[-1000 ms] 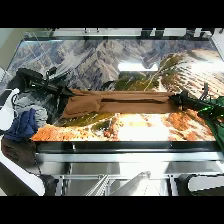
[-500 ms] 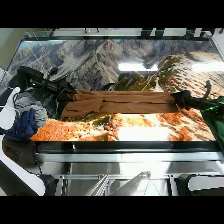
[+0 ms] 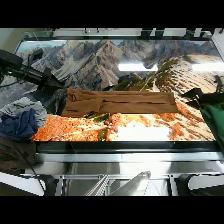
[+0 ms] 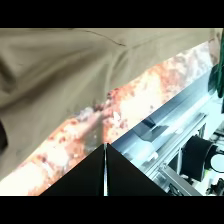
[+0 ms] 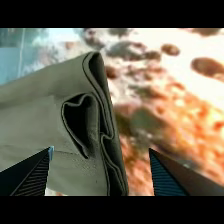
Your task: Fold the shirts.
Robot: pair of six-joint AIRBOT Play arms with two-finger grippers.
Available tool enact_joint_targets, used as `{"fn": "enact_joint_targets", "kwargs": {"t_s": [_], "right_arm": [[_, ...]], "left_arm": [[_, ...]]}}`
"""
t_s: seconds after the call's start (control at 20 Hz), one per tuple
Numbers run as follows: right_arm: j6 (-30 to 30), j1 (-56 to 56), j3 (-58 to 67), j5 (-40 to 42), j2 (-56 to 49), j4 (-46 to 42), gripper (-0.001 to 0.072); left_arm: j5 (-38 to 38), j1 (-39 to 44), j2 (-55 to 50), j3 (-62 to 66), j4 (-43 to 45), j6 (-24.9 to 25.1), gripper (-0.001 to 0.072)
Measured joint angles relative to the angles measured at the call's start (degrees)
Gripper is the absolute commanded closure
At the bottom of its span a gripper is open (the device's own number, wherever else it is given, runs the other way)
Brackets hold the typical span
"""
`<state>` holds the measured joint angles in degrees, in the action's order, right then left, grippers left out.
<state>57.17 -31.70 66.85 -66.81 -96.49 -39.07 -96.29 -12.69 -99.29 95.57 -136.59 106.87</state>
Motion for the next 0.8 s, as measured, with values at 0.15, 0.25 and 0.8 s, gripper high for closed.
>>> {"fn": "enact_joint_targets", "kwargs": {"t_s": [0.15, 0.25, 0.8], "right_arm": [[1.2, 2.6, 2.5, -1.9, -4.0, -1.0, 0.0051], [1.8, 4.3, 3.7, -3.1, -5.9, -0.2, 0.0065], [0.3, 9.9, 8.0, -9.1, -10.3, 3.2, 0.069]], "left_arm": [[-0.7, 0.0, 2.2, 0.0, 0.1, -0.4, 0.0684], [-1.3, 0.0, 2.8, 0.0, 0.1, -0.4, 0.0684], [6.5, 14.6, -1.8, -0.1, 0.1, -0.9, 0.0683]]}}
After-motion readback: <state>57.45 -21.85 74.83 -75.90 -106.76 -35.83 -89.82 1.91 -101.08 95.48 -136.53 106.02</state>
